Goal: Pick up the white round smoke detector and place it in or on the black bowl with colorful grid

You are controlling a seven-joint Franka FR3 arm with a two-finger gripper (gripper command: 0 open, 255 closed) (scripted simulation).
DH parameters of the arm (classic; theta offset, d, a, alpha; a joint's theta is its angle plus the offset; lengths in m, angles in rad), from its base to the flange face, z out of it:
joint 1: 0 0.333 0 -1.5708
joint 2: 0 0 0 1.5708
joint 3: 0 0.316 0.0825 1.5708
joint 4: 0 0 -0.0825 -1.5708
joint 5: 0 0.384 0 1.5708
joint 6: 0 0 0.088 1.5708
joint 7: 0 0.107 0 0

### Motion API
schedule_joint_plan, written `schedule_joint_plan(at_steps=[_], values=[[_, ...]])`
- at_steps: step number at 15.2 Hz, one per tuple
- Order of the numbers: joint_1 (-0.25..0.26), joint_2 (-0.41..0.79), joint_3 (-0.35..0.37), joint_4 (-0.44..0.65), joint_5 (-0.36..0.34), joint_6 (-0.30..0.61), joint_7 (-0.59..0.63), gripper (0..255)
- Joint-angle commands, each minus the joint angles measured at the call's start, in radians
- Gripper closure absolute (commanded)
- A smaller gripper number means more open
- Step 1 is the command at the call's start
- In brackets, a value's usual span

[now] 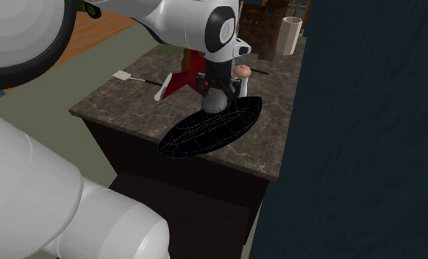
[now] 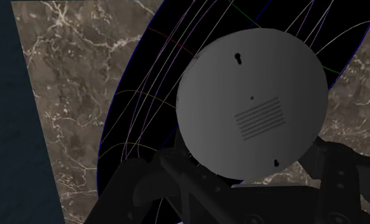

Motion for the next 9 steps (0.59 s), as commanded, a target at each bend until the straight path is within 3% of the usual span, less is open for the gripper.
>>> schedule_joint_plan(at_steps=[1, 4, 9], values=[[0.001, 0.015, 0.000, -0.016, 0.001, 0.031, 0.000, 255], [0.001, 0.041, -0.001, -0.040, 0.003, 0.081, -0.002, 255], [0.001, 0.041, -0.001, -0.040, 0.003, 0.081, -0.002, 255]])
